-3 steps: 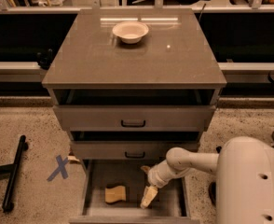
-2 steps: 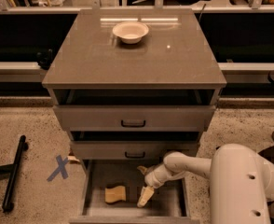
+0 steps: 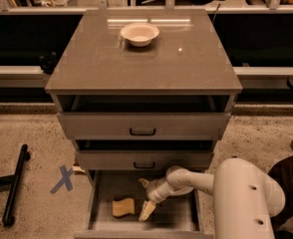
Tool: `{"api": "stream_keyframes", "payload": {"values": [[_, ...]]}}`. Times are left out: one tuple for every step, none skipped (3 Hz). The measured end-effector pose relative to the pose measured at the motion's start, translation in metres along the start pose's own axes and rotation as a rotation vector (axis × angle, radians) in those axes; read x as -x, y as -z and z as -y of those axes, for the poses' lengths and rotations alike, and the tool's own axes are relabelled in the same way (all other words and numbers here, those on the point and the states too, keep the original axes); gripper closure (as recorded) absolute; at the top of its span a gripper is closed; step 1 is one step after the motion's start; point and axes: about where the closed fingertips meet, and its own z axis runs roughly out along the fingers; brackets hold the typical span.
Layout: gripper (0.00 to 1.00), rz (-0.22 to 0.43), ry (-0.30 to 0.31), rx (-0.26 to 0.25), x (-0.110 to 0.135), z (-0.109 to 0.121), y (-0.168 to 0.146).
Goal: Pick sponge from bottom drawer and place on counter
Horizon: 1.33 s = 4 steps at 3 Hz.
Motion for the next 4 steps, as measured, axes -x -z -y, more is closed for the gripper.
{"api": "stream_keyframes", "payload": {"values": [[0.0,0.0,0.037,-0.003,0.006,-0.003,-0.027],[0.0,0.017,0.052,-0.011,0.009,-0.002,-0.049],[0.0,0.029,0.051,-0.024,0.009,0.001,-0.065],[0.0,0.017,0.036,-0.042,0.003,0.006,-0.079]]}}
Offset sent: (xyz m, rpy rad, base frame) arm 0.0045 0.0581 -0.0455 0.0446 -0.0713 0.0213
